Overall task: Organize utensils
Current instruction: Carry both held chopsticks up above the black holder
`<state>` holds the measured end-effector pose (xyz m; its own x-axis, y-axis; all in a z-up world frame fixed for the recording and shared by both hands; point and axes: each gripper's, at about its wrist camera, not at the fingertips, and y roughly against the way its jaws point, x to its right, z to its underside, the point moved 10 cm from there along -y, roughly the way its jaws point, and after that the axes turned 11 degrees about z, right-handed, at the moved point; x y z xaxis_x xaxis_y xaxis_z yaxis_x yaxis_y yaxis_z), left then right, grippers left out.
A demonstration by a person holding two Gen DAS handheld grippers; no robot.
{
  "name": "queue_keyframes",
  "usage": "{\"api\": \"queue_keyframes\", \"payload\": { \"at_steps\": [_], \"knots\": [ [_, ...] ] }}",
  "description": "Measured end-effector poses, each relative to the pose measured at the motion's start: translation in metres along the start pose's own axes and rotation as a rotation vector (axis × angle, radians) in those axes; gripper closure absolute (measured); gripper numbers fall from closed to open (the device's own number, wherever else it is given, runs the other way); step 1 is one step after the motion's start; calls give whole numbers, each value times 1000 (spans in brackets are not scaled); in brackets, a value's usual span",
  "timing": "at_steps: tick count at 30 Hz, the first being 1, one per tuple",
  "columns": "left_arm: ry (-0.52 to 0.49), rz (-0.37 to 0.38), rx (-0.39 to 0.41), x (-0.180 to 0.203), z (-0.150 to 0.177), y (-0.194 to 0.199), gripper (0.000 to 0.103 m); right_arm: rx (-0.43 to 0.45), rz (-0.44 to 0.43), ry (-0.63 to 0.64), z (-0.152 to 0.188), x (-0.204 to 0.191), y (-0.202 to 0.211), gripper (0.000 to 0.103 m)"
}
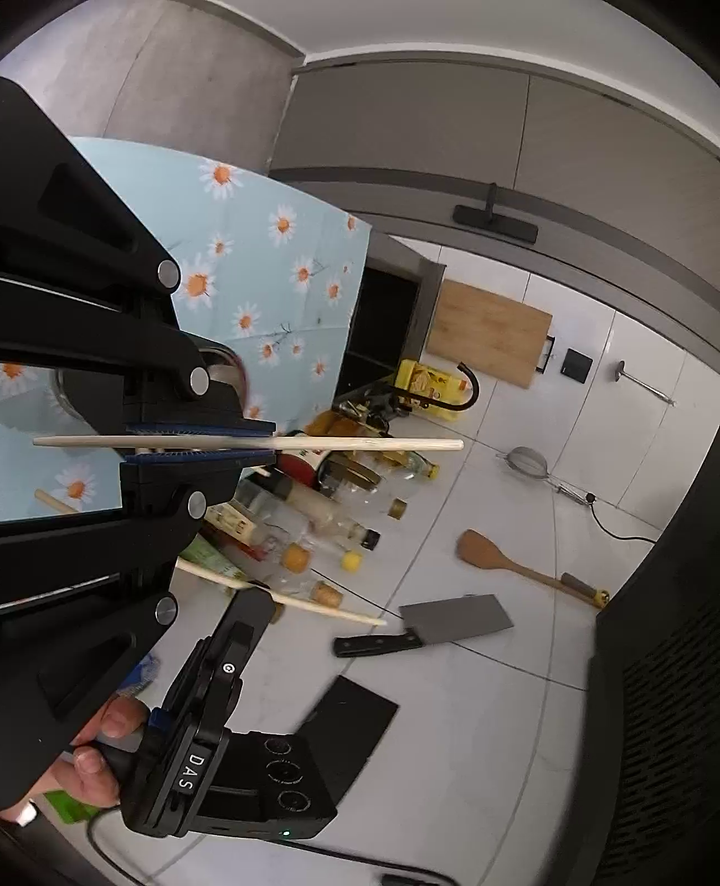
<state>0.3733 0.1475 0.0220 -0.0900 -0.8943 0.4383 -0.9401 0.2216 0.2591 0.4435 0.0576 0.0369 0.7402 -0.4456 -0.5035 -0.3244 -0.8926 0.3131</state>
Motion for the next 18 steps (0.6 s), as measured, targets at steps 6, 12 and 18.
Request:
{"api": "queue_keyframes", "payload": {
  "at_steps": [6, 12, 18],
  "knots": [
    [-37, 5, 75, -5, -31, -6, 99, 75, 29, 26, -29, -1, -3, 97],
    [-61, 13, 171, -8, -52, -9, 99, 147, 100, 69, -41, 7, -12, 97],
    [-110, -19, 204, -11, -59, -25, 99, 213, 157, 71, -47, 21, -18, 97]
  ]
}}
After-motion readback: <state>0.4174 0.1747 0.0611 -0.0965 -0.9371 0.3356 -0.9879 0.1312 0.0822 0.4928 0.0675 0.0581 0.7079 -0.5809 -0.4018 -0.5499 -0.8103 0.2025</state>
